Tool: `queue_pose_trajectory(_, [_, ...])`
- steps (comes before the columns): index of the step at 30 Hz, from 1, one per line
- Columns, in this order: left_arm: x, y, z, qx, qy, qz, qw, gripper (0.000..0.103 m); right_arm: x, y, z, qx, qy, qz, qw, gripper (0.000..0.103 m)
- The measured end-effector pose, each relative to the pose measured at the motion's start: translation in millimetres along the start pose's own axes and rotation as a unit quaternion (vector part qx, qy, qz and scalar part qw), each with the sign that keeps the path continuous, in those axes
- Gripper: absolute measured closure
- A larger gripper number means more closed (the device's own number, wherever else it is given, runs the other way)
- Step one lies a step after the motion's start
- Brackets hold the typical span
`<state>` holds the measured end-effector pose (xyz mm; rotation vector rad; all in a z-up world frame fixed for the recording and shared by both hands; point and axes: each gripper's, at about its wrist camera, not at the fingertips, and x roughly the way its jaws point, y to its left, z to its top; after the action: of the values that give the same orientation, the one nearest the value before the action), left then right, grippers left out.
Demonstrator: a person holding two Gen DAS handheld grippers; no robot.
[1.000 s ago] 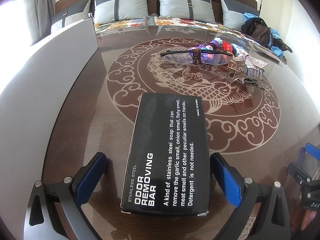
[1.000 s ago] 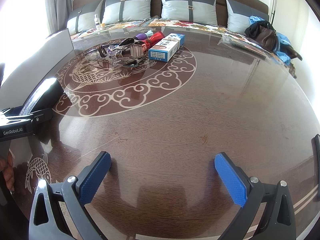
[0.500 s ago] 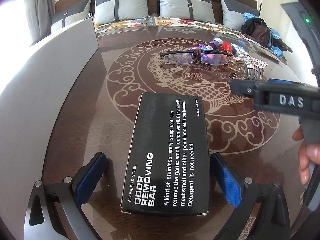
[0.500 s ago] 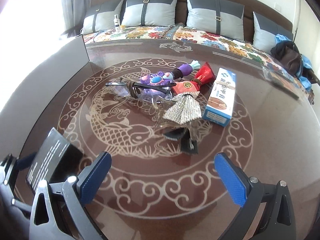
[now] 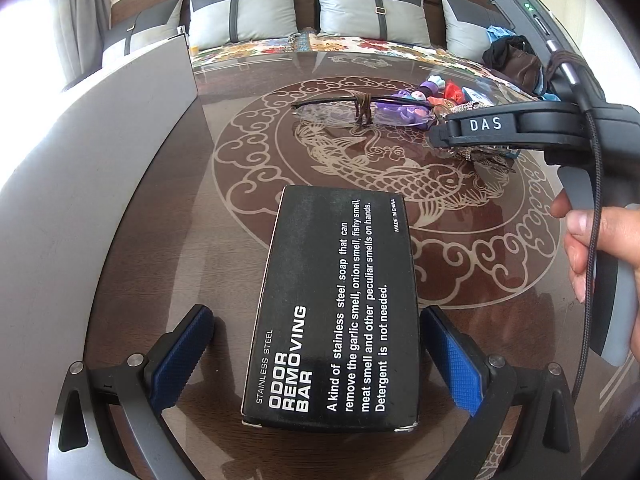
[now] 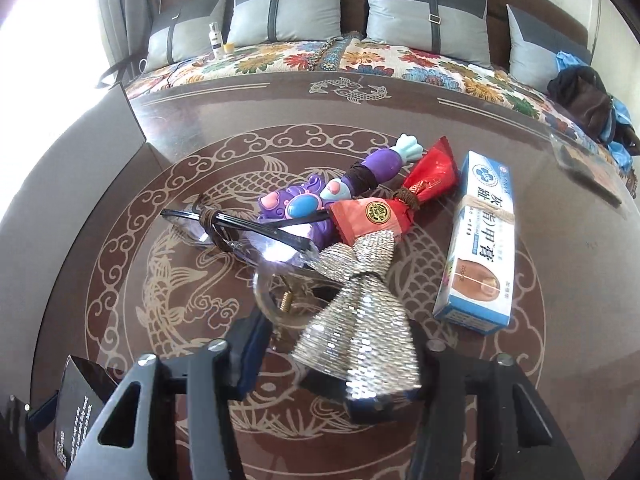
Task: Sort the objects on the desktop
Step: 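Grasp the rhinestone bow with the right tool while the left tool holds the box, then lift the rhinestone bow with the right tool while the left tool holds the box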
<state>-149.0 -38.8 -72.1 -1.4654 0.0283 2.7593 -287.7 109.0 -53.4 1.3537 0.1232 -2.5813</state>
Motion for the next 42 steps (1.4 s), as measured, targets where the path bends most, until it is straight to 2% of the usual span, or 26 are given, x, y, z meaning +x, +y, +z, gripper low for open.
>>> queue_pose_trajectory(3, [0,0,0,0.000,0.000,0.000,1.0000,0.000,-13,-2,-10,-0.021,-0.014,0.002,1.000,0.055])
queue_pose_trajectory(6, [0,0,0,0.000,0.000,0.000,1.0000,0.000,-31,-6,-35,-0.032,-0.024,0.012,0.999,0.055])
queue_pose_trajectory(13, [0,0,0,0.000,0.000,0.000,1.0000,0.000,-89,-32,-124,0.006,-0.045,0.018,0.999,0.055])
queue_pose_trajectory(16, [0,0,0,0.000,0.000,0.000,1.0000,0.000,-105,-35,-147,0.019,-0.048,0.004,0.999,0.054])
queue_pose_trajectory(17, [0,1,0,0.000,0.000,0.001,1.0000,0.000,-107,-36,-150,0.029,-0.043,0.003,0.999,0.053])
queue_pose_trajectory(18, [0,1,0,0.000,0.000,0.001,1.0000,0.000,-107,-39,-150,0.039,-0.038,0.005,0.999,0.047])
queue_pose_trajectory(19, [0,1,0,0.000,0.000,0.001,1.0000,0.000,-107,-40,-151,0.046,-0.036,0.005,0.998,0.035])
queue_pose_trajectory(21, [0,1,0,0.000,0.000,0.000,1.0000,0.000,-106,-42,-154,0.050,-0.044,0.000,0.998,0.026])
queue_pose_trajectory(42, [-1,1,-1,-0.001,-0.001,0.000,1.0000,0.000,-97,-30,-157,0.012,-0.037,-0.014,0.999,0.019])
